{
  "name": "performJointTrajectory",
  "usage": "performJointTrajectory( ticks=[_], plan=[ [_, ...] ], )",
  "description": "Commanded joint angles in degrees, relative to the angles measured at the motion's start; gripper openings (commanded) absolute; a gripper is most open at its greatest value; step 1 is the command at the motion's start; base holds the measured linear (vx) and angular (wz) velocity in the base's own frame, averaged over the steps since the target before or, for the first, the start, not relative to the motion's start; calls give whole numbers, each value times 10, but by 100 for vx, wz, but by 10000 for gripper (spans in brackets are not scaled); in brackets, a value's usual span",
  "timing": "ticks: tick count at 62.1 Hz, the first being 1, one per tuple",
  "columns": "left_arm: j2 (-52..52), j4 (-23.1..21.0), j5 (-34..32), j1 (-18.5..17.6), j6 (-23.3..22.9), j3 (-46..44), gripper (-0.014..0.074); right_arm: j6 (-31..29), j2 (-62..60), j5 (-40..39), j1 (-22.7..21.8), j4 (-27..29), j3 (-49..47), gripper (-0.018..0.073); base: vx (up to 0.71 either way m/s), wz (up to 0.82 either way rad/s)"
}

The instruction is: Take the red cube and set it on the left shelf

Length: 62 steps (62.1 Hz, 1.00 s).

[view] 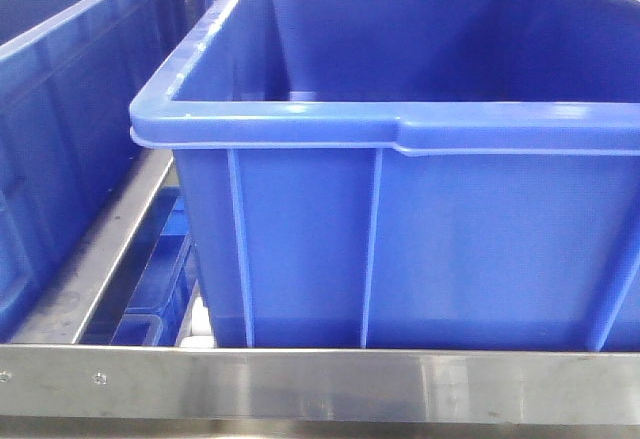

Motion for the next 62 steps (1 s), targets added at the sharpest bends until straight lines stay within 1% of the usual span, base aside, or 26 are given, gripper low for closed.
performJointTrajectory(
  ticks=[1, 6, 9, 15, 25, 32, 45, 62],
  plan=[
    [-9, -4, -55, -4, -4, 14, 102, -5, -84, -83, -3, -13, 49, 52, 0, 0],
    [-9, -4, -55, -4, -4, 14, 102, -5, -146, -114, -3, -13, 108, 52, 0, 0],
    [-9, -4, -55, -4, -4, 14, 102, -5, -203, -136, -3, -13, 159, 52, 0, 0],
    [-9, -4, -55, -4, -4, 14, 102, -5, -278, -162, -3, -19, 217, 52, 0, 0],
    [-9, -4, -55, -4, -4, 14, 102, -5, -404, -184, -3, -19, 309, 52, 0, 0],
    [-9, -4, -55, -4, -4, 14, 102, -5, -481, -189, -3, -19, 356, 52, 0, 0],
    [-9, -4, -55, -4, -4, 14, 102, -5, -584, -192, -3, -19, 398, 52, 0, 0],
    [-9, -4, -55, -4, -4, 14, 102, -5, -596, -187, -3, -19, 400, 52, 0, 0]
  ],
)
